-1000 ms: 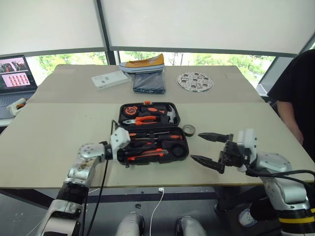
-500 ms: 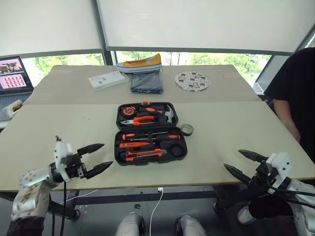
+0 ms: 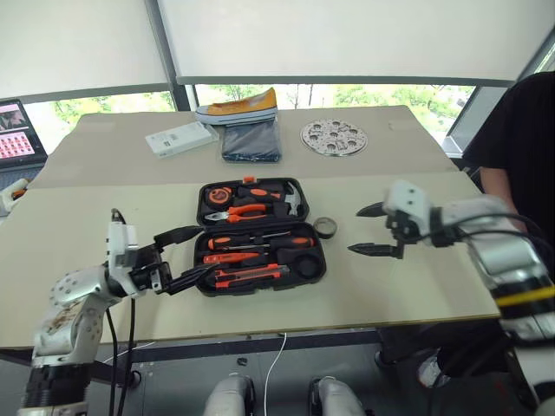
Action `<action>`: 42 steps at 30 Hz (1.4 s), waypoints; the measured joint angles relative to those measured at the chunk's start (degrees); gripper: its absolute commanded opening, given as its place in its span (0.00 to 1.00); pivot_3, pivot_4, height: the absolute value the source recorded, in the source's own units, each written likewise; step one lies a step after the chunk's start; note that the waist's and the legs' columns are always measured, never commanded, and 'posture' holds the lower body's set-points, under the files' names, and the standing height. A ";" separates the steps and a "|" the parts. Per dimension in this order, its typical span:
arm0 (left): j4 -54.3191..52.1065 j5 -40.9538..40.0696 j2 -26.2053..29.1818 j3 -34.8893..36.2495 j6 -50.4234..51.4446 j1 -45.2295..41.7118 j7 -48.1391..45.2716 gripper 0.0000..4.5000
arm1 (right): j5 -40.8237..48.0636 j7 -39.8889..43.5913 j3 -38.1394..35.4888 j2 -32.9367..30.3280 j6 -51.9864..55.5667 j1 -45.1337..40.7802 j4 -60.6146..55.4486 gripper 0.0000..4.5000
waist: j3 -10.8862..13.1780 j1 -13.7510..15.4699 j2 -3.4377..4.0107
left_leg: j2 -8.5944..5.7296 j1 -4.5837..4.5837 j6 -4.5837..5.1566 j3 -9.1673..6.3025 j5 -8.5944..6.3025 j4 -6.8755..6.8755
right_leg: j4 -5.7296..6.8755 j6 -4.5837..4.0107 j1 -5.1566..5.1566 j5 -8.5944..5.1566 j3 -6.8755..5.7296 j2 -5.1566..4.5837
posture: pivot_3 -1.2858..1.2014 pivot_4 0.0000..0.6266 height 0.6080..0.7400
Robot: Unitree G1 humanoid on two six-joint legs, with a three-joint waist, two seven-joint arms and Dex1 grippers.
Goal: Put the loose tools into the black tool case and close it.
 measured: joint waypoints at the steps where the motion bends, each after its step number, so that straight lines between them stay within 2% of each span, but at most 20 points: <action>1: -0.21 0.23 -0.64 -0.57 -0.29 -0.34 0.04 0.98 | -1.53 1.12 1.71 1.18 -0.66 -2.22 3.02 1.00 | 0.00 -0.03 0.00 | -0.01 0.00 0.00 0.04 -0.06 0.02 | 0.00 0.02 0.02 -0.01 0.03 0.01 | 0.52 0.24 1.00; 8: -1.75 2.20 -2.28 -1.76 -2.74 1.81 1.94 0.98 | -9.63 4.39 8.10 10.22 -12.98 -13.99 23.70 1.00 | 0.01 -0.63 -0.01 | -0.01 -0.01 0.04 0.50 -0.14 0.04 | -0.02 0.16 0.07 -0.08 -0.02 0.00 | 0.52 0.24 1.00; 12: -1.94 2.81 -2.56 -1.77 -3.65 3.18 2.61 1.00 | -12.96 4.24 9.62 14.00 -18.05 -17.68 31.36 0.76 | 0.02 -0.71 -0.01 | 0.01 0.02 -0.16 0.42 0.00 0.08 | 0.17 0.38 0.06 -0.21 -0.08 -0.01 | 0.52 0.24 1.00; 16: -2.07 2.92 -2.55 -1.68 -4.26 3.43 2.84 1.00 | -16.34 3.55 10.64 16.68 -19.97 -19.97 37.74 0.46 | 0.02 -0.84 0.00 | 0.01 0.12 -0.68 0.29 0.01 0.10 | 0.51 0.32 0.02 -0.16 -0.07 -0.05 | 0.52 0.24 1.00; 22: -2.07 2.93 -2.55 -1.68 -4.84 3.67 2.88 1.00 | -20.30 0.99 10.95 17.69 -21.99 -22.60 43.85 0.02 | 0.01 -1.21 0.00 | 0.04 0.23 -0.78 0.13 0.11 0.10 | 0.72 0.26 0.01 -0.14 -0.07 -0.02 | 0.52 0.24 1.00; 29: -2.02 3.19 -2.55 -1.77 -4.95 3.64 2.74 1.00 | -21.10 1.43 9.72 17.96 -24.11 -23.00 45.25 0.02 | 0.01 -1.34 0.00 | 0.03 0.23 -0.74 0.18 0.13 0.10 | 0.71 0.25 0.03 -0.14 -0.06 -0.01 | 0.52 0.24 1.00; 33: -1.96 3.48 -2.54 -1.87 -4.98 3.62 2.56 1.00 | -17.37 9.41 6.56 16.35 -22.70 -22.85 42.25 0.02 | 0.02 -1.32 0.01 | 0.03 0.23 -0.73 0.13 0.13 0.10 | 0.70 0.26 0.02 -0.14 -0.05 -0.01 | 0.52 0.24 1.00; 35: -1.90 3.67 -2.47 -1.85 -5.01 3.63 2.20 1.00 | -13.12 14.91 3.60 14.92 -18.57 -22.71 36.79 0.02 | 0.02 -1.35 0.01 | 0.04 0.24 -0.72 0.02 0.13 0.10 | 0.70 0.25 0.03 -0.13 -0.04 -0.01 | 0.52 0.24 1.00; 37: -1.88 3.80 -2.40 -1.88 -5.08 3.69 1.74 1.00 | -9.02 16.83 3.09 13.72 -13.89 -22.04 30.96 0.02 | 0.02 -1.35 0.01 | 0.06 0.26 -0.73 -0.02 0.13 0.10 | 0.71 0.24 0.03 -0.13 -0.05 0.00 | 0.52 0.24 1.00; 39: -1.18 4.23 -1.19 -1.92 -5.83 4.77 0.14 1.00 | 0.74 17.85 6.03 9.87 -2.50 -17.93 16.25 0.02 | 0.02 -1.34 0.01 | 0.10 0.27 -0.70 -0.10 0.10 0.09 | 0.71 0.16 0.03 -0.15 -0.06 -0.02 | 0.52 0.24 1.00; 42: 0.37 4.64 -0.70 -1.91 -6.88 5.65 -1.24 1.00 | 4.83 18.08 10.28 8.45 5.41 -13.29 4.70 0.02 | 0.02 -1.28 0.00 | 0.12 0.29 -0.70 -0.07 0.08 0.09 | 0.70 0.15 0.01 -0.17 -0.09 -0.04 | 0.52 0.24 1.00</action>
